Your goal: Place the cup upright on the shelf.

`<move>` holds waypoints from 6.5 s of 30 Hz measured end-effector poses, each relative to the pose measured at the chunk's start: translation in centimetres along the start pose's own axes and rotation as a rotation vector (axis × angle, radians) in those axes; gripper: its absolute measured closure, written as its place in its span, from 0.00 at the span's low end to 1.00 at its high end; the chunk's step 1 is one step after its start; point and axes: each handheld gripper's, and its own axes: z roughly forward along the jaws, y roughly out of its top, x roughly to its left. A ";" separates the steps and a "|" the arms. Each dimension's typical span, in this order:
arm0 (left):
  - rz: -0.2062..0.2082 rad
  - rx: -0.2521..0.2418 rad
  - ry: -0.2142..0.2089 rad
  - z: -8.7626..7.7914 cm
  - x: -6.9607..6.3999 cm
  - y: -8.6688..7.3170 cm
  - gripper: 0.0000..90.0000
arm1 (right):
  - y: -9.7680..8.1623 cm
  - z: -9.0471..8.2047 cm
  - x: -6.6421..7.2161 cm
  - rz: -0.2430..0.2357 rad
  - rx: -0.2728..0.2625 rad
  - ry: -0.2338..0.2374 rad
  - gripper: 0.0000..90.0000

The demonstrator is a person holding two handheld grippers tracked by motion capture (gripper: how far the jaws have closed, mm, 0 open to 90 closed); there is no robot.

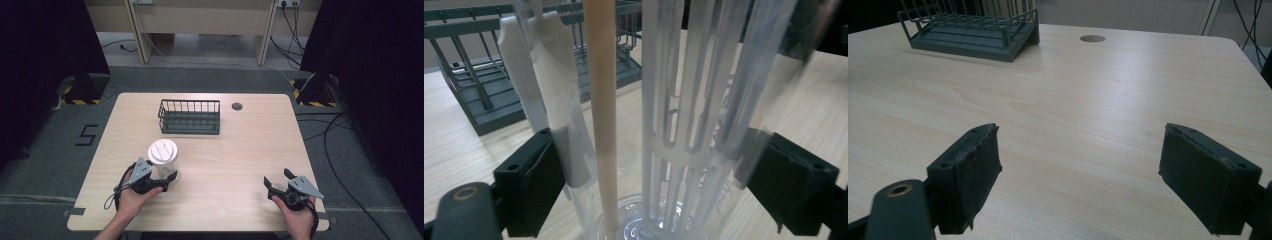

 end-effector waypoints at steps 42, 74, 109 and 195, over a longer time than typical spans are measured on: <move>-0.025 -0.061 0.052 1.7 2.0 5.6 0.20 | 0.0 0.0 -0.1 0.010 0.002 0.005 0.19; -0.026 -0.061 0.096 5.8 3.8 8.9 0.20 | 0.0 0.0 -0.3 0.030 -0.002 0.010 0.20; -0.040 -0.079 0.158 9.8 6.3 13.7 0.20 | 0.0 0.1 -0.3 0.028 0.004 0.020 0.20; -0.098 0.065 0.231 19.1 7.4 11.7 0.19 | 0.0 0.0 -0.3 0.030 0.005 0.033 0.21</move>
